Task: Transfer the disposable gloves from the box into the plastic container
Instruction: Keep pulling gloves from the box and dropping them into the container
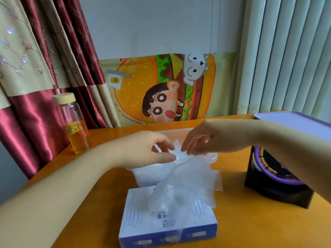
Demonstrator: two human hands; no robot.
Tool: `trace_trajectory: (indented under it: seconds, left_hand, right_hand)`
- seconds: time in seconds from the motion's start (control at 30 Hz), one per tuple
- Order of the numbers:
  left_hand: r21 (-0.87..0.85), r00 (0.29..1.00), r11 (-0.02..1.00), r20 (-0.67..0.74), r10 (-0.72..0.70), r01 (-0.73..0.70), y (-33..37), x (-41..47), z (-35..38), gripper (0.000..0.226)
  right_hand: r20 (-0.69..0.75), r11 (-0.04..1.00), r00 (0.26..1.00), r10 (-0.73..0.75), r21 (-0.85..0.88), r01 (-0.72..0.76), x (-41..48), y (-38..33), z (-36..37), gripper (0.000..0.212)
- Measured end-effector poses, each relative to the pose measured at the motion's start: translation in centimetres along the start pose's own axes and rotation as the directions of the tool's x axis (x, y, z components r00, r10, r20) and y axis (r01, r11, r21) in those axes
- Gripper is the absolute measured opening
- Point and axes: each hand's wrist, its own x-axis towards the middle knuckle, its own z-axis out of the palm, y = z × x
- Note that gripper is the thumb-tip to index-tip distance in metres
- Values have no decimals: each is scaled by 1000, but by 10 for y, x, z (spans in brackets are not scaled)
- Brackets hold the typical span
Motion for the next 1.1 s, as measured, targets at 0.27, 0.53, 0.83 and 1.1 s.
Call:
trace_trajectory:
  seconds: [0.27,0.53,0.83,1.1]
  left_hand:
    - [184,991,980,-92,94,-76,12,-4,33,12]
    - [-253,970,964,-243,22,-85,12,-22,12,16]
    - [-655,921,744,-360,-152,-133,2,-27,1,18]
    - [-834,793,417,-509,-334,-360,-10,-30,-17,15]
  right_hand:
    - [-59,964,987,152,-213,-162,-24,-9,9,53]
    - [-12,958,983,182,-222,-180,-10,-13,50,27]
    - [39,954,974,223,-215,-209,-4,-12,70,23]
    - [133,929,978,163,-356,-106,9,-8,95,30]
